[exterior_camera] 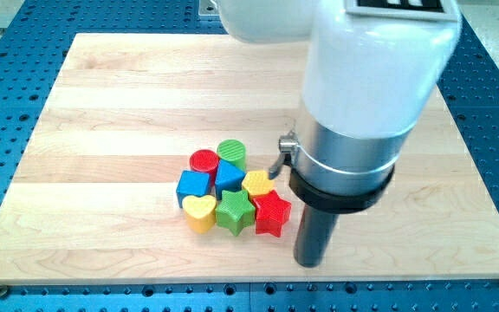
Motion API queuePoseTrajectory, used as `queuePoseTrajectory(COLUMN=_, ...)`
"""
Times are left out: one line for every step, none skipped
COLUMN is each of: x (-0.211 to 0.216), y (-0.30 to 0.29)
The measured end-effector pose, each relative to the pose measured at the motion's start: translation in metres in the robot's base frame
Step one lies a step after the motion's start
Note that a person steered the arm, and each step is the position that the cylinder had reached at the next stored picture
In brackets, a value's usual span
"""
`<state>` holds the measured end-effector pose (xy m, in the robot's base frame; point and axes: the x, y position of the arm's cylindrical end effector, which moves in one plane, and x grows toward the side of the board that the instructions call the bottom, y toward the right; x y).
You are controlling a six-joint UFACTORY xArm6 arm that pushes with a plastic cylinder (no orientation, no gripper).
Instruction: Slide the red star to the right of the green circle
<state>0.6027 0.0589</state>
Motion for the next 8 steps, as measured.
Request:
queuePoseTrajectory(x=-0.014, y=-0.007)
queuePoseTrajectory(x=-0.031, y=-0.01)
queuePoseTrajectory(x=-0.049, y=-0.014)
queuePoseTrajectory(x=-0.032, y=-0.01)
queuePoseTrajectory(x=-0.016, y=-0.01)
queuePoseTrajectory(x=-0.037, y=-0.034)
queuePoseTrajectory(x=-0.071, y=-0.049)
queuePoseTrajectory(x=-0.086, y=-0.055)
